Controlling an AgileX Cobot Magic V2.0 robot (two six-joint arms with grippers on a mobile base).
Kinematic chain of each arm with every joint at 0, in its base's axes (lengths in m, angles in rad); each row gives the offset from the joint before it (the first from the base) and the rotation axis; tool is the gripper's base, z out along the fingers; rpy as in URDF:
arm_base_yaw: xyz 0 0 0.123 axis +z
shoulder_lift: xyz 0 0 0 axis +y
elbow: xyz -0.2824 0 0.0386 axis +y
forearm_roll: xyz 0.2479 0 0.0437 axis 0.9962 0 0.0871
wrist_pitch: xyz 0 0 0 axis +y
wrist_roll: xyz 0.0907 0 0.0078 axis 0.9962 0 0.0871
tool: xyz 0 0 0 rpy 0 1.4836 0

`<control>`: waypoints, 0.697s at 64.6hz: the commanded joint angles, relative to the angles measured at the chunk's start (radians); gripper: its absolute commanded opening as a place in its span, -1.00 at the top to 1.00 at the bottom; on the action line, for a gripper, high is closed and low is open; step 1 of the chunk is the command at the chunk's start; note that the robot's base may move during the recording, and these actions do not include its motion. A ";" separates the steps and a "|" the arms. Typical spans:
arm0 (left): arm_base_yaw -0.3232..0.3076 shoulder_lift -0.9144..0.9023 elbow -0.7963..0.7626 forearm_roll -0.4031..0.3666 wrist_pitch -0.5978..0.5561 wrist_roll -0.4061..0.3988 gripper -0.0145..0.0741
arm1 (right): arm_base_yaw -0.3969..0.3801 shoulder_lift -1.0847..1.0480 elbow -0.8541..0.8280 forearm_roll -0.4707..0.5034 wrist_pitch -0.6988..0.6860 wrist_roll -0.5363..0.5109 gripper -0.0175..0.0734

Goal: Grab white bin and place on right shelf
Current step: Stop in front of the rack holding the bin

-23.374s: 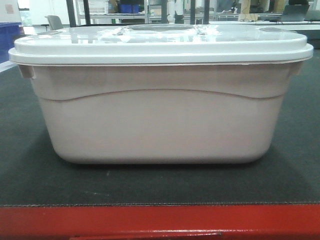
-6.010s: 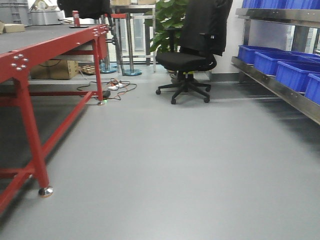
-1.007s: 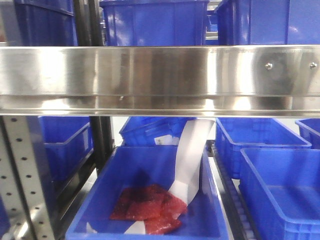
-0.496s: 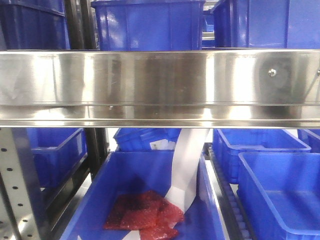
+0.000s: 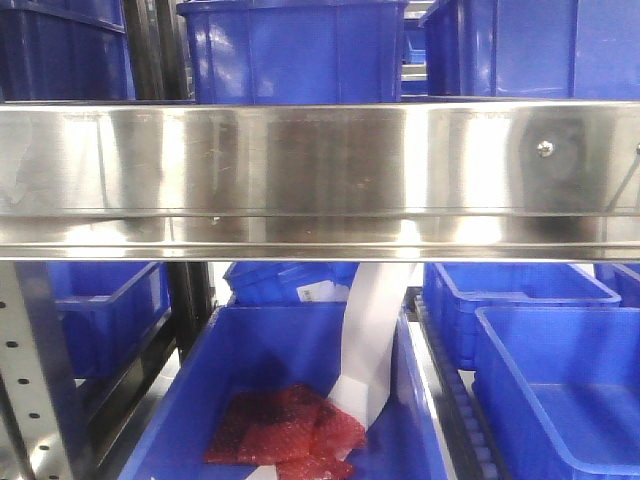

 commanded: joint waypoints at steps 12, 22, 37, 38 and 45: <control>-0.025 -0.020 -0.038 -0.203 0.040 0.010 0.08 | 0.018 -0.032 -0.034 0.182 0.060 -0.006 -0.29; -0.025 -0.020 -0.038 -0.205 0.040 0.010 0.08 | 0.018 -0.032 -0.034 0.182 0.044 -0.006 -0.29; -0.025 -0.020 -0.038 -0.204 0.040 0.010 0.08 | 0.018 -0.032 -0.034 0.182 0.045 -0.006 -0.29; -0.025 -0.020 -0.038 -0.204 0.040 0.010 0.08 | 0.018 -0.032 -0.034 0.182 0.045 -0.006 -0.29; -0.025 -0.020 -0.038 -0.205 0.035 0.010 0.08 | 0.018 -0.032 -0.034 0.182 0.049 -0.006 -0.29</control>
